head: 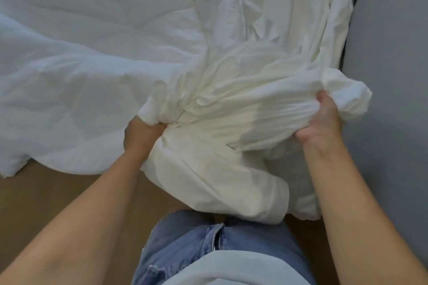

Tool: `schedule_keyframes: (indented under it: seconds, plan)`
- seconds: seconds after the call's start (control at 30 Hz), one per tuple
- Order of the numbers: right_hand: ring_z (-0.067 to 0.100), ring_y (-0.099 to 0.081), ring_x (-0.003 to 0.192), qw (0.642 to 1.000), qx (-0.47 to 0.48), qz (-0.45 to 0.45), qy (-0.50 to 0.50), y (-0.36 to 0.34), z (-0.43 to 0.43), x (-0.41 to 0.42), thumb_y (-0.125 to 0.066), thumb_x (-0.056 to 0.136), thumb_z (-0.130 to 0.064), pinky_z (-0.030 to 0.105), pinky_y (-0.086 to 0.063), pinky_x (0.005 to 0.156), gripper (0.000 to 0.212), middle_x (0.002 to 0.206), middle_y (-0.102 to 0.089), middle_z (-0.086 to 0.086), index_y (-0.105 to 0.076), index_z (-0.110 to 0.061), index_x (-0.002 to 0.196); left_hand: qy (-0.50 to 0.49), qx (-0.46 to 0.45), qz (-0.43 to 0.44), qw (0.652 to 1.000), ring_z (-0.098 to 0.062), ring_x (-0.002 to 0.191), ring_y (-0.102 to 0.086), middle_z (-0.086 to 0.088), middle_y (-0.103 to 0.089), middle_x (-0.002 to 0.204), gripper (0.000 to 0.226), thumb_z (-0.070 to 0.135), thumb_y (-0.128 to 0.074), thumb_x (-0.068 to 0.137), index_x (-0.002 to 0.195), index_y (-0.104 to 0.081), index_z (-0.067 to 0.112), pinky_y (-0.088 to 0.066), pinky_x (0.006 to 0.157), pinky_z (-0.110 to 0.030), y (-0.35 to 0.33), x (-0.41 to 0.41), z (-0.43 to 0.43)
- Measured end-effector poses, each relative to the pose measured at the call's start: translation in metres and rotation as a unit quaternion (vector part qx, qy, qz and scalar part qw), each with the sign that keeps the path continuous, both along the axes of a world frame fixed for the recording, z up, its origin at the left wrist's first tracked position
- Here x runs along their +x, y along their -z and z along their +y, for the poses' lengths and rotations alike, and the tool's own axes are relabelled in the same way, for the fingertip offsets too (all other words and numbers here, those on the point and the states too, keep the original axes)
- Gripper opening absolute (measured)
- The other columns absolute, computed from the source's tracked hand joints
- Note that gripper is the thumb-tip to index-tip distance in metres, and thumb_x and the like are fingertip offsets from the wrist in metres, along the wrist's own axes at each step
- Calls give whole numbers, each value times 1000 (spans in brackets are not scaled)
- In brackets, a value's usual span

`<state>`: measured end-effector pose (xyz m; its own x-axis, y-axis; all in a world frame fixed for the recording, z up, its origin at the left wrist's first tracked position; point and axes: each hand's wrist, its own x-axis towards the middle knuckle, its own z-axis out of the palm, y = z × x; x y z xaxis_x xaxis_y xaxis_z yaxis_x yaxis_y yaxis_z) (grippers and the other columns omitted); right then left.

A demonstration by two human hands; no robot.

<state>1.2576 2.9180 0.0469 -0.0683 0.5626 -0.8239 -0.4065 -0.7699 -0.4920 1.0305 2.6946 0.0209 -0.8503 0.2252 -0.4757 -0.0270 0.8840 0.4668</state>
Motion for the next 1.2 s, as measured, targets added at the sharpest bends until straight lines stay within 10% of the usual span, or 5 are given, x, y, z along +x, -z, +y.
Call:
schedule_keyframes:
  seconds: [0.3, 0.57, 0.77, 1.03, 1.2]
  plan:
    - [24, -58, 114, 991, -59, -9, -124, 33, -118, -7, -68, 57, -63, 42, -48, 94, 94, 128, -60, 5, -45, -22, 138, 19, 44, -40, 998, -23, 96, -60, 0, -63, 105, 44, 31, -69, 74, 115, -59, 19, -45, 75, -30, 31, 39, 12]
    - [28, -59, 110, 995, -79, 58, -34, 25, -63, -73, -40, 95, -28, 37, -42, 103, 38, 121, -62, 13, -59, -8, 120, 87, 61, -29, 994, -24, 101, -60, 0, -63, 111, 76, 59, -72, 59, 122, -57, 18, -46, 76, -31, 15, 38, 34]
    - [36, -64, 91, 982, -141, 112, -62, 8, -101, -10, -40, 89, -21, 49, -50, 79, 36, 94, -72, 18, -63, -12, 114, 40, -71, 50, 995, -31, 94, -62, -11, -67, 108, 60, 60, -71, 68, 108, -62, 16, -40, 67, -33, 12, -62, -30]
    - [29, -60, 110, 986, -125, 21, -106, 40, -148, -43, -60, 79, -61, 46, -48, 94, 62, 122, -64, 8, -57, -21, 127, 75, 24, -88, 993, -23, 104, -58, -1, -61, 121, 82, 62, -68, 55, 126, -53, 25, -49, 85, -38, 32, -33, -11]
    - [24, -52, 121, 990, -101, -61, -82, 46, -176, -106, -62, 87, -41, 36, -40, 105, 58, 135, -53, 5, -46, -17, 138, 120, 73, -131, 981, -18, 98, -57, 2, -62, 116, 78, 61, -64, 54, 122, -56, 23, -49, 82, -37, 32, -44, -17]
